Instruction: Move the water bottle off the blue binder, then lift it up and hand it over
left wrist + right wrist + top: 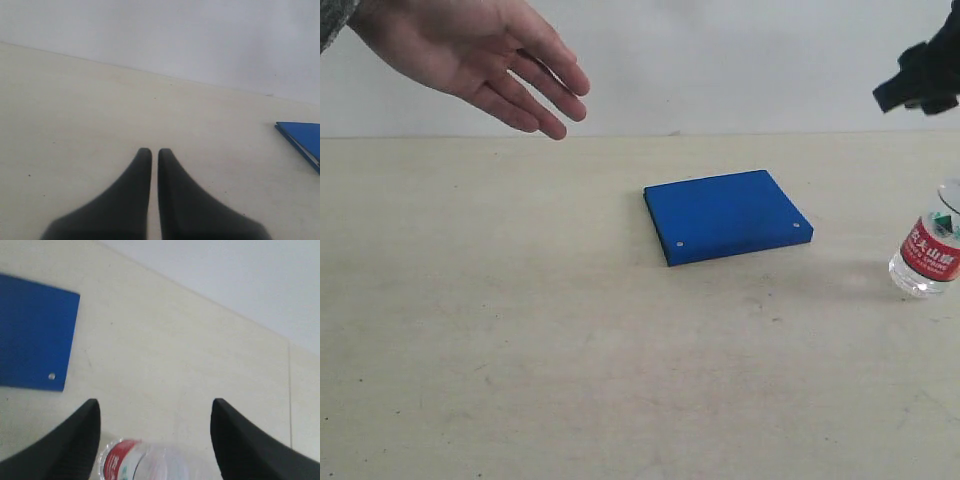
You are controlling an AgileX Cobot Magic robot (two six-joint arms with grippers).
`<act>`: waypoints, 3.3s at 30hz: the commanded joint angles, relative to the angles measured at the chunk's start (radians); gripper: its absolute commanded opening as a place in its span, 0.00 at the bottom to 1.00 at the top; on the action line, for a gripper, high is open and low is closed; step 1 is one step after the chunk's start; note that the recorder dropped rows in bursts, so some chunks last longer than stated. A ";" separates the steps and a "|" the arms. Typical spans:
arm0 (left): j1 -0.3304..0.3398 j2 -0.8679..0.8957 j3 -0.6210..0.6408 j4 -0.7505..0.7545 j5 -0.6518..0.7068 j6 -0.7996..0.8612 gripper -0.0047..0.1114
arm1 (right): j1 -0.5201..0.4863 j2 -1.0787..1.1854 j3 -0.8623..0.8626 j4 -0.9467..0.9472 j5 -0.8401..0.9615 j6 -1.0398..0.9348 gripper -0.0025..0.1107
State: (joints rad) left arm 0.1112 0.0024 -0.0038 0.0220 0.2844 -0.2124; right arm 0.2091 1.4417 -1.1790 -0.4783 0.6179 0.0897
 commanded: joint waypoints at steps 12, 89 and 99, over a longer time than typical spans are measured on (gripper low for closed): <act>-0.005 -0.002 0.004 -0.004 -0.005 0.004 0.08 | 0.001 -0.003 -0.267 0.706 0.120 -0.320 0.52; -0.043 1.531 -0.352 -1.715 0.260 1.738 0.41 | 0.110 0.829 -0.438 0.814 -0.198 -0.404 0.43; -0.043 1.535 -0.352 -1.766 0.361 1.802 0.41 | 0.109 0.898 -0.544 0.828 -0.539 -0.302 0.43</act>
State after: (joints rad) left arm 0.0739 1.5364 -0.3497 -1.7305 0.5961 1.5725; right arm 0.3240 2.3039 -1.6611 0.3395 0.1426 -0.2507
